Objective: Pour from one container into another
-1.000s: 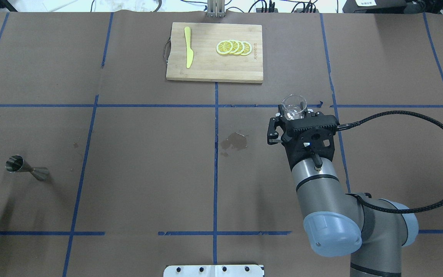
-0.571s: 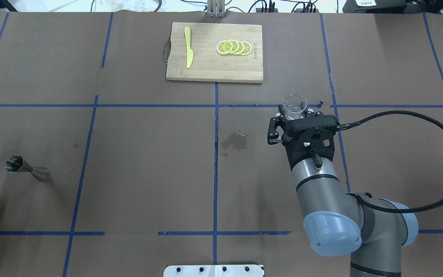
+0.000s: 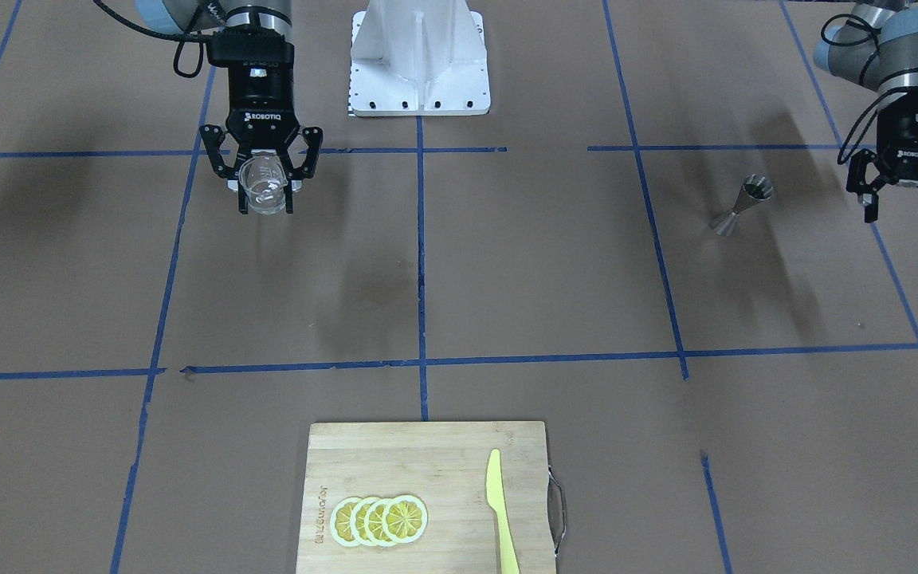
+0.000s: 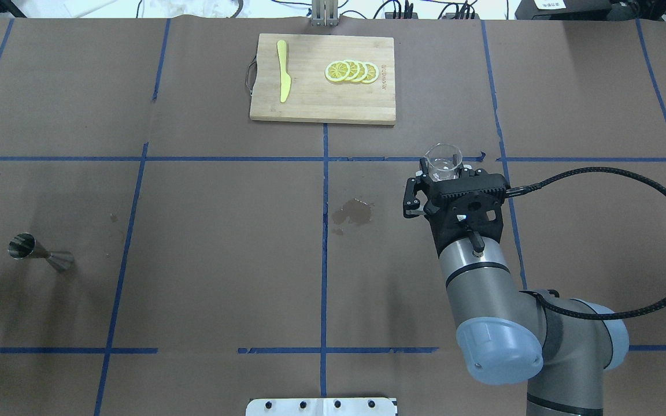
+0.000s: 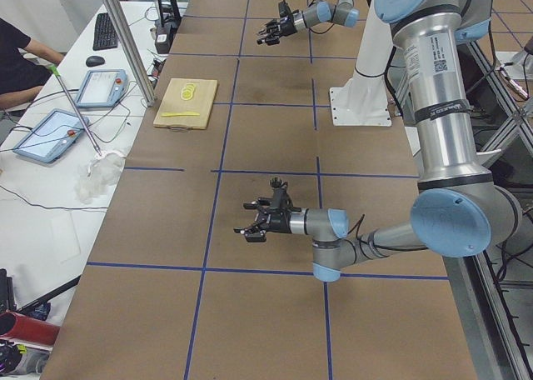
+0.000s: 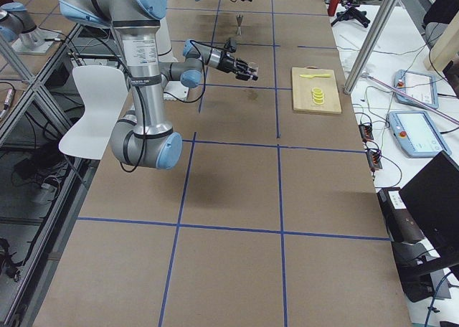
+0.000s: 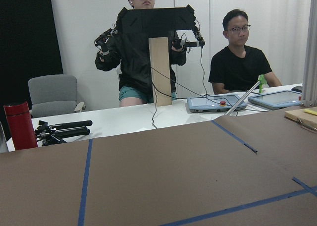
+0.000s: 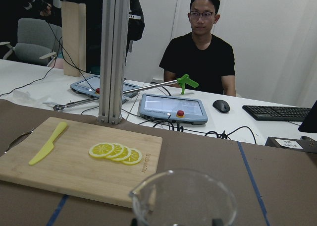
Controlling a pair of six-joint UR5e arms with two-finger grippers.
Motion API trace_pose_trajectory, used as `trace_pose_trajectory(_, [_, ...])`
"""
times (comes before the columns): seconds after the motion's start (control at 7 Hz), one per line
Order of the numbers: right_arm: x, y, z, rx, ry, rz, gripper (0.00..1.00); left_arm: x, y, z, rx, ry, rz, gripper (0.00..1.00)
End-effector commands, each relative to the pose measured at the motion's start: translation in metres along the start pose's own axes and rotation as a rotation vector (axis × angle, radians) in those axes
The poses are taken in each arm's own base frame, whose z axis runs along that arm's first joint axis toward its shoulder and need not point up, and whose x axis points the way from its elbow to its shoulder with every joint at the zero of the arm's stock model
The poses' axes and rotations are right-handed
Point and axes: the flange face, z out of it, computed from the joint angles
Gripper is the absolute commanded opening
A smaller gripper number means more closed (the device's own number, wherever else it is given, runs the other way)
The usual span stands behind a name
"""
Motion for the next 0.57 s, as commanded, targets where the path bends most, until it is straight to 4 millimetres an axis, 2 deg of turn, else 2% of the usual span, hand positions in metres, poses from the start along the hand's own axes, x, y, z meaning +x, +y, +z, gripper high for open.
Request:
trace_pose_trajectory(0.0, [0.002, 0.021, 0.012, -0.01, 0.025, 0.034, 0.0, -0.028, -0.066, 0.08, -0.105, -0.036, 0.064, 1.0])
trace_pose_trajectory(0.14, [0.003, 0.027, 0.015, -0.01, 0.033, 0.042, 0.0, -0.041, -0.083, 0.095, -0.169, -0.02, 0.05, 1.0])
trace_pose_trajectory(0.29, [0.005, 0.042, 0.023, -0.012, 0.051, 0.079, 0.0, -0.052, -0.106, 0.119, -0.266, -0.02, 0.026, 1.0])
trace_pose_trajectory(0.43, [0.009, 0.057, 0.022, 0.006, 0.065, 0.081, 0.0, -0.066, -0.118, 0.135, -0.394, -0.019, -0.009, 1.0])
